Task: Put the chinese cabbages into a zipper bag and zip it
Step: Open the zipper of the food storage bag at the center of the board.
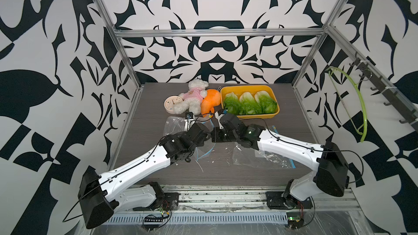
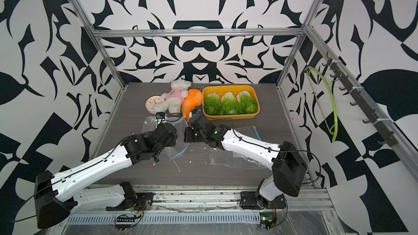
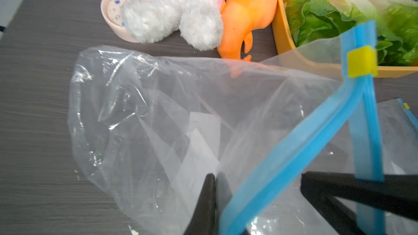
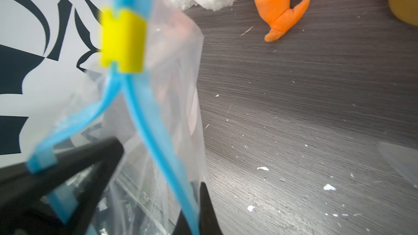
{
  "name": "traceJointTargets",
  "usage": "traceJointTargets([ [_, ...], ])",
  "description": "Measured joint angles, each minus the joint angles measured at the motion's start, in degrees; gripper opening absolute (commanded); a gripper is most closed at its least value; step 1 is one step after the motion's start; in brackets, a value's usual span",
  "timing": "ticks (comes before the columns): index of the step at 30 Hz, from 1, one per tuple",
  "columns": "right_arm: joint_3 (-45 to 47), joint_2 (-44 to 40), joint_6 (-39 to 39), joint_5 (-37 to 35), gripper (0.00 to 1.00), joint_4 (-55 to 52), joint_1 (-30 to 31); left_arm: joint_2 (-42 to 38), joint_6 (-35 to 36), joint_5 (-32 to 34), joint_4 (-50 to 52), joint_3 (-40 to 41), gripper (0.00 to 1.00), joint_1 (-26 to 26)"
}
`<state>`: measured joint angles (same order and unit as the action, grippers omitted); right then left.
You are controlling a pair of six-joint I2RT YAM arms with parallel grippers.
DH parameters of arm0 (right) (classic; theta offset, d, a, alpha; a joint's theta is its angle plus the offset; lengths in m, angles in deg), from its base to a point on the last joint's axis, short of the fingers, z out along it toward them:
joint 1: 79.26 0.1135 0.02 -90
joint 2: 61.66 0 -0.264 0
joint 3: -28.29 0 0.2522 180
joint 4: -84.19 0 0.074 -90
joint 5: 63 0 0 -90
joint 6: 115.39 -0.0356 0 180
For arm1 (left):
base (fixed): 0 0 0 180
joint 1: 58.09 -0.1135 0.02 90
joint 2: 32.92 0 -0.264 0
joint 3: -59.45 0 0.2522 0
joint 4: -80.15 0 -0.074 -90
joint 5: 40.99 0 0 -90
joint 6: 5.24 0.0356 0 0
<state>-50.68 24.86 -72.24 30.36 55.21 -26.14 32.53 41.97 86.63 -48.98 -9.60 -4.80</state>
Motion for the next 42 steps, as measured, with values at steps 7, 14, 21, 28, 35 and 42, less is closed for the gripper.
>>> traceJointTargets([
  [7, 0.85, -0.42, 0.22, -2.62, 0.09, -1.62, 0.02, -0.81, 4.39, 3.72, 2.49, -4.02, 0.0, -4.11],
  [14, 1.09, -0.96, 0.76, -3.23, 0.14, -1.84, 0.02, -2.32, 7.98, 0.66, 1.75, -4.15, 0.0, -5.18],
  [21, -0.17, -0.94, 2.86, -1.81, 0.31, -1.84, 0.02, -1.57, 9.2, -3.41, -0.04, -4.15, 0.0, -6.16],
  [28, -1.51, -1.66, 4.59, -0.81, 0.48, -2.97, 0.02, 0.48, 9.42, -5.7, -1.55, -4.15, 0.0, -6.16],
  [35, -2.6, -8.48, 4.74, 0.66, 0.6, -5.05, -1.38, 0.85, 9.88, -7.08, -3.13, -3.39, 0.0, -6.25],
  [42, -3.28, -10.95, 1.81, 4.61, 0.65, -3.56, -12.76, 0.85, 10.97, -8.9, -4.92, -3.15, 0.0, -6.88],
])
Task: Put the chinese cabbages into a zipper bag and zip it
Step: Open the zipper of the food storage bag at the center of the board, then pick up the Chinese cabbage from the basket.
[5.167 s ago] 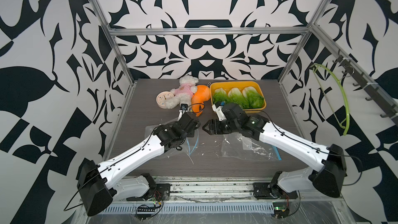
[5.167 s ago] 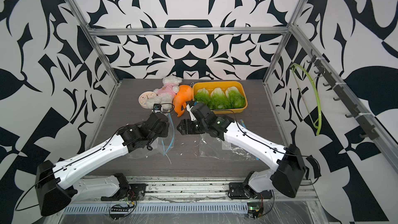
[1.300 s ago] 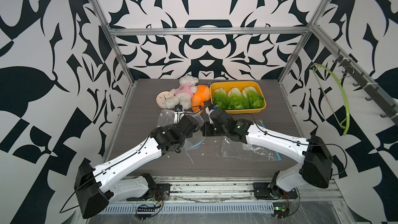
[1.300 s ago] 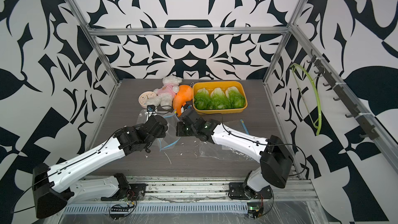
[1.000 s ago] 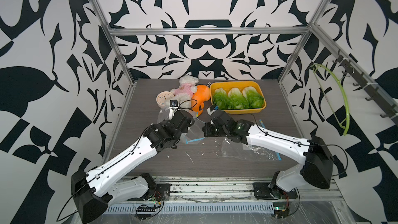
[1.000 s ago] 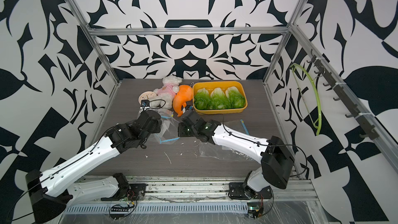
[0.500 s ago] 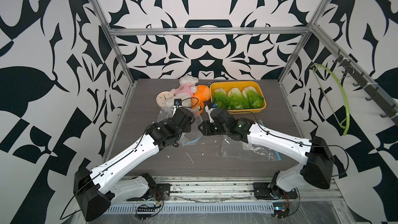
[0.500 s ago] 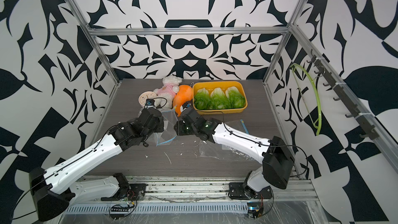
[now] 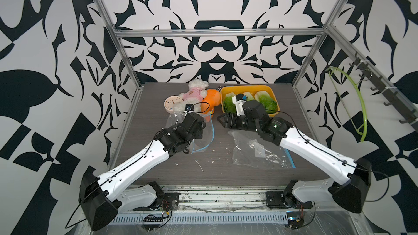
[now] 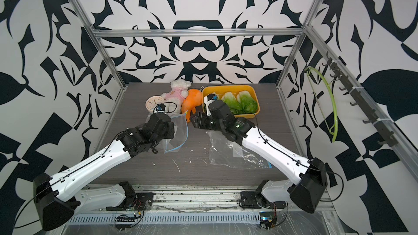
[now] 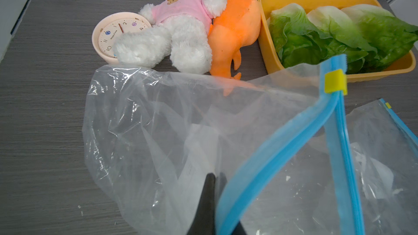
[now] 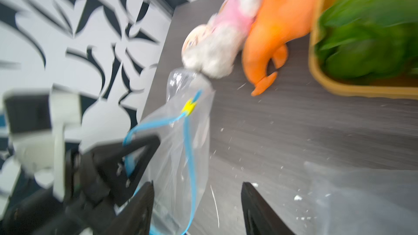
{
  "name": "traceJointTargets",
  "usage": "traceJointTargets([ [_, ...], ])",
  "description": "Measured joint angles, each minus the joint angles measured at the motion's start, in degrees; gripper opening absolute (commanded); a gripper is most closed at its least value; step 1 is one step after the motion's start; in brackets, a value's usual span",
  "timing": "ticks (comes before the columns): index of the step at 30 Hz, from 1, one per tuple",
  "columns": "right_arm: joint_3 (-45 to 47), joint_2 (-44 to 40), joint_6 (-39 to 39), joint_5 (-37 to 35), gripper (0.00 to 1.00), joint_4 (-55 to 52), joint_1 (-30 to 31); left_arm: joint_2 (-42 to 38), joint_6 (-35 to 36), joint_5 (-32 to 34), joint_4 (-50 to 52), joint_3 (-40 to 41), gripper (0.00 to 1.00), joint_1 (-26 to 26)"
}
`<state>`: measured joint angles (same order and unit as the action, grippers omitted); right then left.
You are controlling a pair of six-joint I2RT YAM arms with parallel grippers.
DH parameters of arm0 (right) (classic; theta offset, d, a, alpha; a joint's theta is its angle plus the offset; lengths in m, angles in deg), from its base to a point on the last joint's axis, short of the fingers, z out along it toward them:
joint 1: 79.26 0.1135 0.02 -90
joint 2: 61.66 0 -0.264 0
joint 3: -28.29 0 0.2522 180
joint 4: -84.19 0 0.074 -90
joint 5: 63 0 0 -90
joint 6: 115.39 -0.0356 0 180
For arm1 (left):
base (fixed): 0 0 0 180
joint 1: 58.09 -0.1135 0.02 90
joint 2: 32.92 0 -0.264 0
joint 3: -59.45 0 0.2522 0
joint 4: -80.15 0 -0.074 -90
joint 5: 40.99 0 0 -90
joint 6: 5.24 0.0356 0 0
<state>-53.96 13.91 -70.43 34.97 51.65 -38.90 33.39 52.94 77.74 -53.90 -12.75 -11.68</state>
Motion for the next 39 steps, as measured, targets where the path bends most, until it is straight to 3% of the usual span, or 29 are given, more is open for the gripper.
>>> traceJointTargets([
  [7, 0.2, 7.04, -5.35, -1.64, 0.72, 3.85, -8.31, 0.79, 1.01, -2.29, -1.57, 0.0, 0.0, -0.46],
  [25, -2.16, 27.93, -19.69, -10.84, 0.75, 18.14, -8.5, 1.7, 1.92, -4.39, -2.05, 0.15, 0.0, -1.16],
  [34, -4.7, 31.56, -21.77, -14.75, 0.7, 23.56, -8.5, 0.85, 2.32, -4.37, -2.38, 0.83, 0.0, -1.51],
  [39, -6.12, 33.18, -23.28, -17.7, 0.61, 24.52, -8.52, 0.39, 2.51, -4.37, -2.45, 1.09, 0.0, -1.53],
])
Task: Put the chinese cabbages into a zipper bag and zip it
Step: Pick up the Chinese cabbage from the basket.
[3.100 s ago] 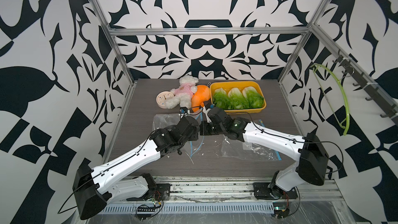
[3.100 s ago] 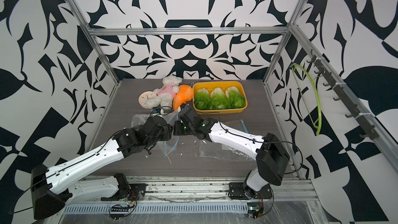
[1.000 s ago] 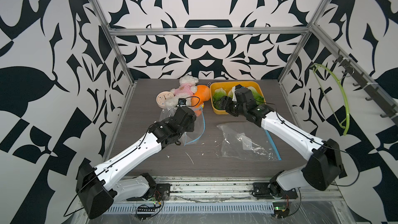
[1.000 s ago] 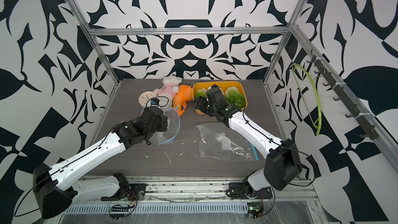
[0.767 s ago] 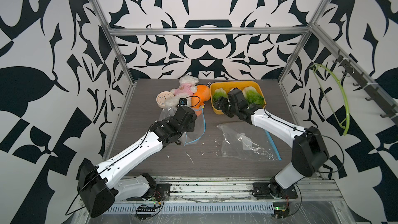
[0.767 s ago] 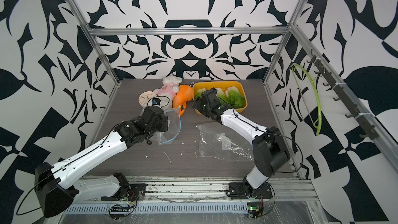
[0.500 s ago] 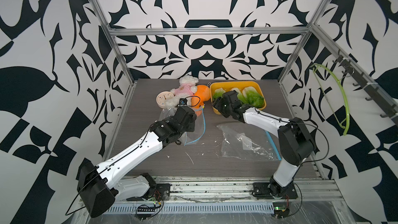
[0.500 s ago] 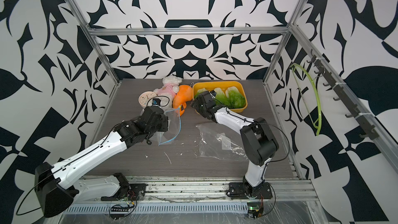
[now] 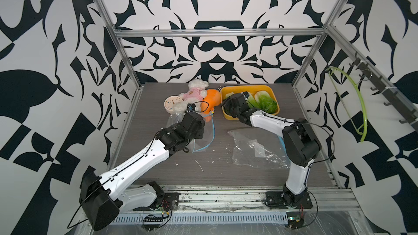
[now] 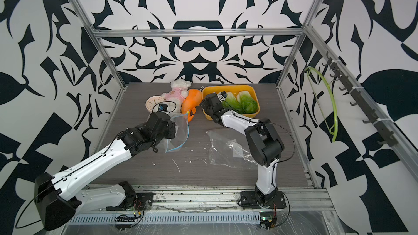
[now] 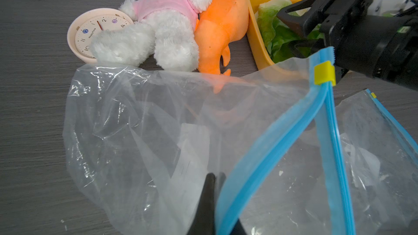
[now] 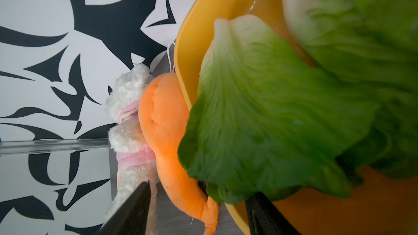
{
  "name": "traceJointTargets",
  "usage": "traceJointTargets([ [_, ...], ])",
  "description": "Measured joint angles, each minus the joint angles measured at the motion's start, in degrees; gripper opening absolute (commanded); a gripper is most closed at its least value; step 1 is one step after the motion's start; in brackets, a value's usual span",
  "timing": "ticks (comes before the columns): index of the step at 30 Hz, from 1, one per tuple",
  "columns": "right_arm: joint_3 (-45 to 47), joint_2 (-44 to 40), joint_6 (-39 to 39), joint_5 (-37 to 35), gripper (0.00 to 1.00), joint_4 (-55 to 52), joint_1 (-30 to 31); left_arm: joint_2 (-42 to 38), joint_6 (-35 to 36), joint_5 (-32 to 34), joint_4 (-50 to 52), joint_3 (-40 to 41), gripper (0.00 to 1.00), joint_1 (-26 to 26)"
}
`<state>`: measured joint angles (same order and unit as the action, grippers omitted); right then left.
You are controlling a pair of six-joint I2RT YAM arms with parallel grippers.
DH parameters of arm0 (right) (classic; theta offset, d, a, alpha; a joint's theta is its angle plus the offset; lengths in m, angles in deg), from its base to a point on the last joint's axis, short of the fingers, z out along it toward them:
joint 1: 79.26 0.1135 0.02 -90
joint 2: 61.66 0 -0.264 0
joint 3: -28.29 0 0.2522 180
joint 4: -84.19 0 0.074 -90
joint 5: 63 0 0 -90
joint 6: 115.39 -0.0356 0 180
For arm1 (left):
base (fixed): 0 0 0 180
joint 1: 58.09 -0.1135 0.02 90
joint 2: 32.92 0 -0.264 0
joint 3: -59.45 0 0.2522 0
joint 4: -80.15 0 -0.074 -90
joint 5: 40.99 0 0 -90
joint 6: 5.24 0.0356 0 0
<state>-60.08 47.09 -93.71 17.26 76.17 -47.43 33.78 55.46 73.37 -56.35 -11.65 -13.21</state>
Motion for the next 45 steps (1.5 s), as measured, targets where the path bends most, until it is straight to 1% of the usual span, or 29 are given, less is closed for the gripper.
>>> traceJointTargets([
  [3, -1.81, 2.19, -0.72, -1.29, 0.58, 0.35, -0.31, -0.22, 0.22, -0.02, -0.11, 0.17, 0.0, -0.09],
  [6, -3.34, 4.15, -1.29, -2.45, 0.53, 0.28, -0.55, -0.35, 0.42, -0.15, -0.26, 0.37, 0.0, -0.17],
  [11, -4.09, 5.25, -2.4, -5.11, 0.36, -0.39, -0.92, -0.42, 0.66, -0.22, -0.31, 0.37, 0.0, -0.2],
  [16, -4.39, 5.51, -1.95, -6.14, 0.22, -0.31, -1.53, -0.85, 0.74, -0.28, -0.35, 0.37, 0.0, -0.2],
  [20, -4.79, 5.97, -0.72, -6.19, 0.05, 0.17, -1.9, -1.09, 0.79, -0.39, -0.37, 0.37, 0.0, -0.2],
  [22, -4.85, 6.05, 0.13, -6.14, 0.01, 0.68, -1.99, -1.11, 0.79, -0.46, -0.37, 0.37, 0.0, -0.22],
  [34, -4.28, 5.16, 5.05, -3.5, 0.0, 3.21, -2.14, -1.99, 0.61, -1.81, -0.46, 0.76, 0.0, -0.26],
  [39, -0.96, -0.79, 7.13, -1.38, 0.0, 3.23, -2.8, -2.47, 0.37, -2.64, -0.48, 0.76, 0.0, -0.26],
  [45, 1.84, -7.98, 9.46, 5.62, 0.0, 5.51, -5.35, -2.51, -0.61, -3.19, -0.48, 0.76, 0.0, -0.26],
])
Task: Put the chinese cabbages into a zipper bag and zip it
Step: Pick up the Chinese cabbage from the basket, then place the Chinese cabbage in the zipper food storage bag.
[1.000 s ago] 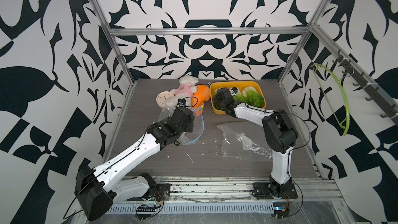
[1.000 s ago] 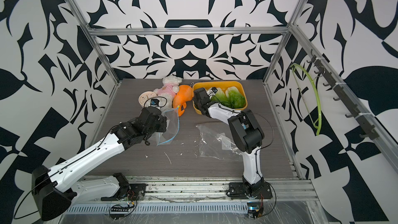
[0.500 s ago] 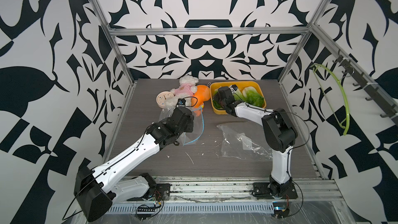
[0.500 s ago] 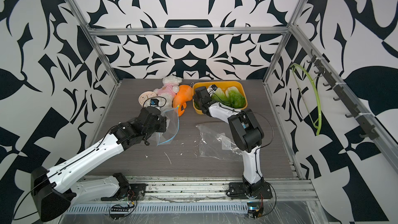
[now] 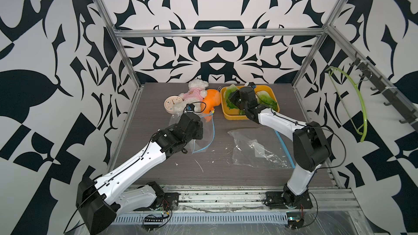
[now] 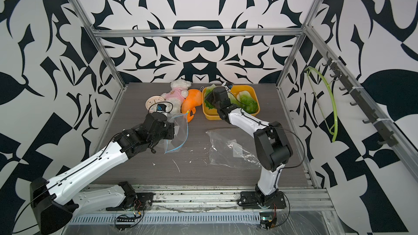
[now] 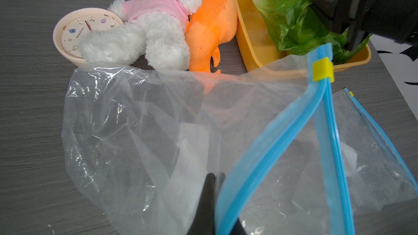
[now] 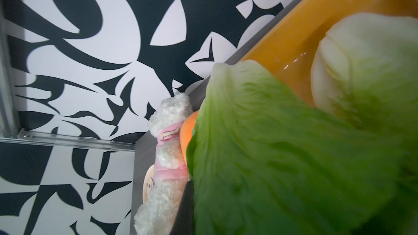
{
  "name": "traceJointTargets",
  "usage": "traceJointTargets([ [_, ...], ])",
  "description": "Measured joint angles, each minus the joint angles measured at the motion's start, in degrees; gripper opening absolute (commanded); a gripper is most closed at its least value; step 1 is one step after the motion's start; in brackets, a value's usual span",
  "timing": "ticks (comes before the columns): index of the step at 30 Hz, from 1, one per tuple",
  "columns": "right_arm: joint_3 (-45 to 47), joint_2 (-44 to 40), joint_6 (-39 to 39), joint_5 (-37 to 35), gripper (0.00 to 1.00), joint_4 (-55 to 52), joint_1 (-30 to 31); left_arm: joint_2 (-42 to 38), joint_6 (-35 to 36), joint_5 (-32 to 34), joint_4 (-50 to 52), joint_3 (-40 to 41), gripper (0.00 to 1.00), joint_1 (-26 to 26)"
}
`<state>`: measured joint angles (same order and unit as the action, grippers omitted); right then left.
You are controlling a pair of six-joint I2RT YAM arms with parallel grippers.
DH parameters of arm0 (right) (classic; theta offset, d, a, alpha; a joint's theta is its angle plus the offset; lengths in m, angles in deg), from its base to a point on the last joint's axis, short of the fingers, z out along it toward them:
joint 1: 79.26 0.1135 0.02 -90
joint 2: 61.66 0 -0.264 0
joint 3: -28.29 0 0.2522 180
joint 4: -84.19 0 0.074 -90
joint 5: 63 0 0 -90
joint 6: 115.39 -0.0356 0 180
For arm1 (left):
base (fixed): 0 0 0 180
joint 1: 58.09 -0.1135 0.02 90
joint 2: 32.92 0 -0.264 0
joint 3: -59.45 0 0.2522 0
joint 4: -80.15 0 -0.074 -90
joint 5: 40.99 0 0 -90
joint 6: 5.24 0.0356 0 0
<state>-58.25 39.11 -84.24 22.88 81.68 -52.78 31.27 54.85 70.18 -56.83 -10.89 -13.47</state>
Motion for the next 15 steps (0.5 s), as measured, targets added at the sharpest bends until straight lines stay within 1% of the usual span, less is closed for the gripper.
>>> traceJointTargets([
  [5, 0.63, -3.82, 3.87, 7.58, 0.0, -1.36, -2.89, -0.02, -1.2, -0.09, 0.0, 0.26, 0.0, 0.0],
  [8, 0.92, -6.45, 6.51, 11.85, 0.0, -3.91, -4.02, -0.02, -1.86, -0.24, 0.09, 0.59, 0.0, 0.0],
  [15, 4.63, -16.33, 13.4, 20.48, 0.0, -11.85, -4.46, 0.0, -3.65, -1.07, 0.07, 1.22, 0.0, 0.0],
])
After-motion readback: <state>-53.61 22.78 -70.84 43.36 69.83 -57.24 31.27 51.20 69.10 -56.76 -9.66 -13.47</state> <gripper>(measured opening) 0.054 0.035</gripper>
